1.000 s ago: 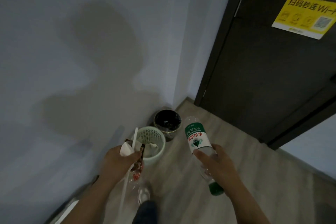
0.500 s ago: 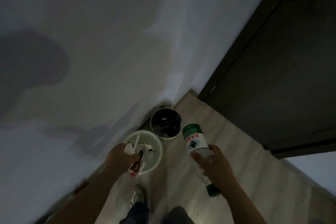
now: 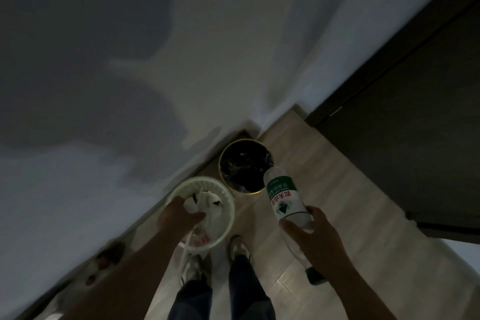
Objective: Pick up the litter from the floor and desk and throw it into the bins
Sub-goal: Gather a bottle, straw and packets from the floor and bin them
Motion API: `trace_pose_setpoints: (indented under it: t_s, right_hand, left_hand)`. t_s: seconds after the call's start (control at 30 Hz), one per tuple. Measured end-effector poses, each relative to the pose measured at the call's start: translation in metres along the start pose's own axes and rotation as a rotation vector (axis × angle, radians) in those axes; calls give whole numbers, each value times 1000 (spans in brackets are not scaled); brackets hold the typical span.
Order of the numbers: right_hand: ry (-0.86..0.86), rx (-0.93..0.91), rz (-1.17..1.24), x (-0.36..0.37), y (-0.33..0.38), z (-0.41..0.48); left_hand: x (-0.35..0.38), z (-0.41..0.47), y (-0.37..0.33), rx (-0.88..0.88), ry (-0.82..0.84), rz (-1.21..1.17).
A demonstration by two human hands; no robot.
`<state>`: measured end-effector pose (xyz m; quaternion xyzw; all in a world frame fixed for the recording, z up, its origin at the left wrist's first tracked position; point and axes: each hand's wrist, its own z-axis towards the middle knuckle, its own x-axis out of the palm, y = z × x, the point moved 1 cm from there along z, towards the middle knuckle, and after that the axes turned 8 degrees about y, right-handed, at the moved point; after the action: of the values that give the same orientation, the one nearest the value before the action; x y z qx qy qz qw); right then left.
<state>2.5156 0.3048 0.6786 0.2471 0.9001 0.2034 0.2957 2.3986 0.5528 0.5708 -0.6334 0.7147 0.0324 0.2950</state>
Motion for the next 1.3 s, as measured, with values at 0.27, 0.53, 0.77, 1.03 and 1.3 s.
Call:
trace_pose_setpoints:
  t_s: [0.27, 0.53, 0.77, 1.03, 1.3]
  right_hand:
    - [59, 9, -90, 12, -17, 66]
    - [99, 100, -196, 30, -15, 121]
    - [200, 127, -259, 45, 20, 176]
    - [237, -65, -520, 34, 38, 133]
    - [269, -356, -751, -5, 72, 43]
  left_hand:
    - [12, 72, 7, -95, -31, 92]
    - [25, 72, 30, -64, 101, 161]
    - [23, 56, 35, 45, 101, 220]
    - [2, -2, 7, 112, 18, 216]
    - [-11, -113, -31, 193, -82, 225]
